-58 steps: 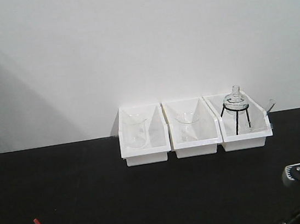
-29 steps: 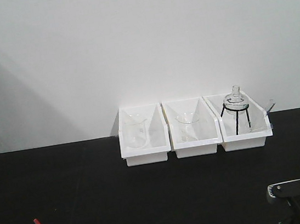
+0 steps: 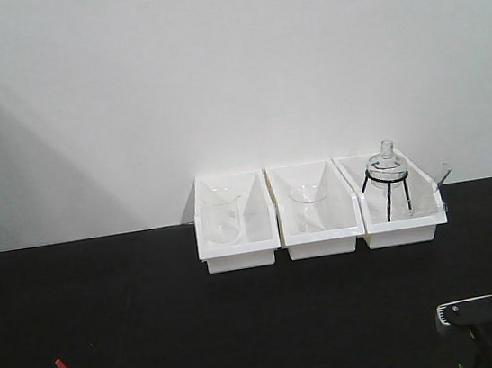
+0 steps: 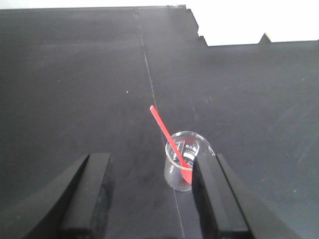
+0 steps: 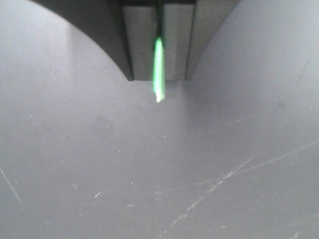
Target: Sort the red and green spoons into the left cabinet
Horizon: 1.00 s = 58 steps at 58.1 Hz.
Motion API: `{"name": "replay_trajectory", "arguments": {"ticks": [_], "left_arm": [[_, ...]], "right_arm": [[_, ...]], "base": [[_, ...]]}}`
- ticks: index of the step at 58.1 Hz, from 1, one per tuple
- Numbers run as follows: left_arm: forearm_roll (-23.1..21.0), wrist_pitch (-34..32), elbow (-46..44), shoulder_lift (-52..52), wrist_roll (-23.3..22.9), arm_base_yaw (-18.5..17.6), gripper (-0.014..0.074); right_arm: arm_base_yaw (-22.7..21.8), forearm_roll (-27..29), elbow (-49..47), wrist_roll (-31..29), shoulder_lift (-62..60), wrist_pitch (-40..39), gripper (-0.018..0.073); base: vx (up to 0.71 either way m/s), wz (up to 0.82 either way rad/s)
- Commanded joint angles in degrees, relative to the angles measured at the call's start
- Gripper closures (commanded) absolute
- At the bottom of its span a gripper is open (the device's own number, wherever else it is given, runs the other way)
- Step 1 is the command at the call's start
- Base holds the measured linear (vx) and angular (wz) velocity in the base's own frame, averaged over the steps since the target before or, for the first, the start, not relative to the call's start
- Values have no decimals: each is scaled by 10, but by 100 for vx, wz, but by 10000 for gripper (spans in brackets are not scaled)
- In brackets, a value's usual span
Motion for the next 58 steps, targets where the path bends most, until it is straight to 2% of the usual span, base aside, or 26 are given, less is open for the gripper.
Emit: {"name": "replay_trajectory", "arguments": {"ticks": [1, 19, 35, 46, 53, 58], "left_arm": [[-4, -40, -21, -4, -4, -1, 104], [-4, -40, -21, -4, -4, -1, 104], [-5, -40, -21, -4, -7, -1, 104], [-61, -15, -21, -4, -49, -1, 104], [-100, -16, -23, -3, -48, -1, 104], [-111, -35, -23, 0, -44, -1, 104]], "right_arm": [[-1, 0, -17, -2, -17, -34, 570], [-1, -2, -18, -10, -22, -38, 564], [-1, -2, -18, -21, -100, -39, 564], [-1, -2, -18, -21, -183, -28, 564], [-1, 0, -18, -21, -230, -14, 564], [-1, 0, -18, -21, -261, -4, 564]], "base": [[0, 0], [0, 0], [0, 0], [0, 0], [0, 0], [0, 0]]}}
